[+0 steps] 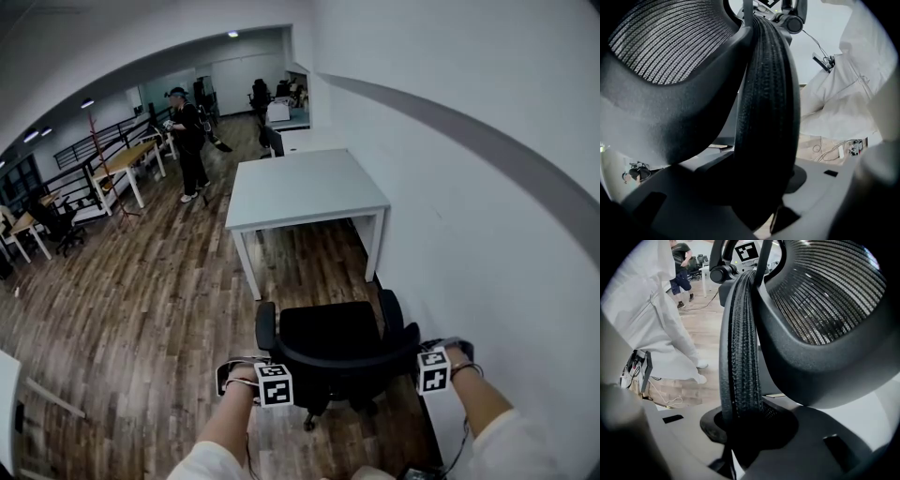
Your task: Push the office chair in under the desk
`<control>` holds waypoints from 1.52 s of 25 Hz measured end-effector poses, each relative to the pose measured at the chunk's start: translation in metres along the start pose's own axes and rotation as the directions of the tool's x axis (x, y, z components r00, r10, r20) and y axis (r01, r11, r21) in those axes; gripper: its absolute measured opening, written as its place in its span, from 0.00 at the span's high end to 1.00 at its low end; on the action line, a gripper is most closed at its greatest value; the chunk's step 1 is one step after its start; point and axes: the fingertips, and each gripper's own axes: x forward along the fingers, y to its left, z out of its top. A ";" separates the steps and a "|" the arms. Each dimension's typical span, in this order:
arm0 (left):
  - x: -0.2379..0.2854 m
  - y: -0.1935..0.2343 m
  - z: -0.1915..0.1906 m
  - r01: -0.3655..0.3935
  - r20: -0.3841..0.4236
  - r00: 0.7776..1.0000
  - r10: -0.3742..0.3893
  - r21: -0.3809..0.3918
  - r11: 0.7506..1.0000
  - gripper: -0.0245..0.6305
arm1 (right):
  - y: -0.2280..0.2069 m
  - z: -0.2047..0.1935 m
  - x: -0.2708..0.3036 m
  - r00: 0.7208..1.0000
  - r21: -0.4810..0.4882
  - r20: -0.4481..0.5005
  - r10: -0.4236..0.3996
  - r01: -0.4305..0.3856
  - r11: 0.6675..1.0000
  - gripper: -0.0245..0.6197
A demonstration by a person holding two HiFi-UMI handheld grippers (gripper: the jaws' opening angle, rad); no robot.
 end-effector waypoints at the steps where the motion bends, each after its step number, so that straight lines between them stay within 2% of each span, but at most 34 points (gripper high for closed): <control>1: 0.001 0.005 -0.003 0.000 0.000 1.000 0.000 0.002 1.000 0.64 | -0.004 0.004 0.000 1.000 -0.001 0.003 0.001 -0.001 1.000 0.80; 4: 0.000 0.022 -0.009 -0.003 -0.001 1.000 0.003 0.001 1.000 0.64 | -0.021 0.015 -0.001 1.000 -0.013 0.015 0.002 -0.002 1.000 0.80; 13: 0.014 0.087 -0.013 -0.005 -0.009 1.000 0.004 -0.023 1.000 0.65 | -0.093 0.011 0.028 1.000 -0.039 0.019 -0.011 0.012 0.999 0.80; 38: 0.030 0.196 -0.019 -0.028 -0.011 1.000 0.027 -0.065 0.997 0.65 | -0.209 0.010 0.066 0.999 -0.085 0.036 -0.023 0.026 0.996 0.81</control>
